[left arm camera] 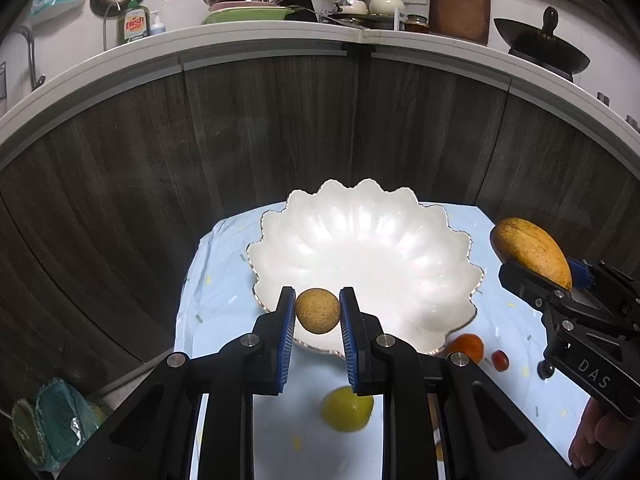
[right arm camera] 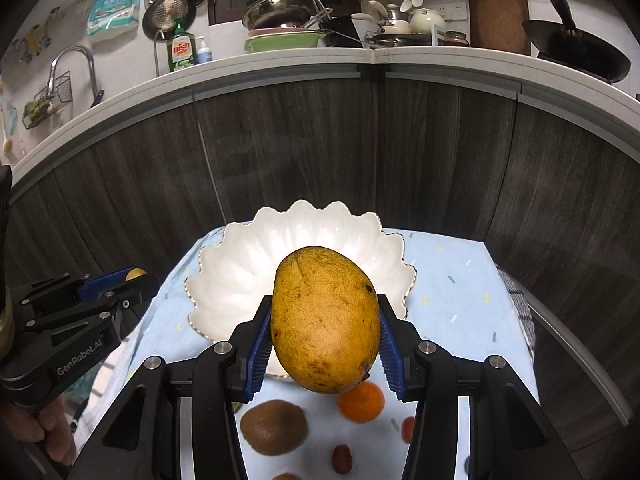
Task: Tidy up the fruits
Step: 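Lift the mango with the right tool while the left tool lifts the brown fruit toward the bowl, then open the right tool over the bowl while the left tool releases the brown fruit into it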
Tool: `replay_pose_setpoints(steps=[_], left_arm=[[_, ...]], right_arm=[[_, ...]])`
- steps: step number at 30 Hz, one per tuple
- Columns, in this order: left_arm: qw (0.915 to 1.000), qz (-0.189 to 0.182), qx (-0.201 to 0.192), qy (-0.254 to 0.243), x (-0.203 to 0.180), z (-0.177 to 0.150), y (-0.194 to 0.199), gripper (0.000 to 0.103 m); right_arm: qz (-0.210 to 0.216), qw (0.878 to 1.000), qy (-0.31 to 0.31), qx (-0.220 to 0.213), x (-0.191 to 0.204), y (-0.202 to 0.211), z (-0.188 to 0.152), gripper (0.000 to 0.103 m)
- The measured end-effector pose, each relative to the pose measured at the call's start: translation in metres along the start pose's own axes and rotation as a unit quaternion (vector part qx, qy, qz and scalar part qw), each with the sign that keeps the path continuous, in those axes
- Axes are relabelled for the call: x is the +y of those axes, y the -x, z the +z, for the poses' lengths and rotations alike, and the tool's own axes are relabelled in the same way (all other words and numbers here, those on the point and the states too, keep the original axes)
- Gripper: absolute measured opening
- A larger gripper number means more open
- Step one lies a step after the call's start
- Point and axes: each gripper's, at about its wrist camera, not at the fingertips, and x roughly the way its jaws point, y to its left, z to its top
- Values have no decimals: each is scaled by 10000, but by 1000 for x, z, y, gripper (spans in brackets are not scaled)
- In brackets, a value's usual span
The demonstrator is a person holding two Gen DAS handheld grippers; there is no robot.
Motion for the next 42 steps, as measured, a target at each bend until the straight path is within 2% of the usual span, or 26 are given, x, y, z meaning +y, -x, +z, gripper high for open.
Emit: replay_pose_setpoints(steps=[25,35,42], left_arm=[[9995,62,310,-43,4,20,-75,23],[9991,116,398,-15,9,21,-90,23],[9987,-12,502,-6,7,17,-99,25]], right_arm=[[-215,9992,-172,293,-15,-65,17,48],[-308,9981,-223,478,-18,-88,17,48],[-282,9973,-194,645,-19,-98,13,49]])
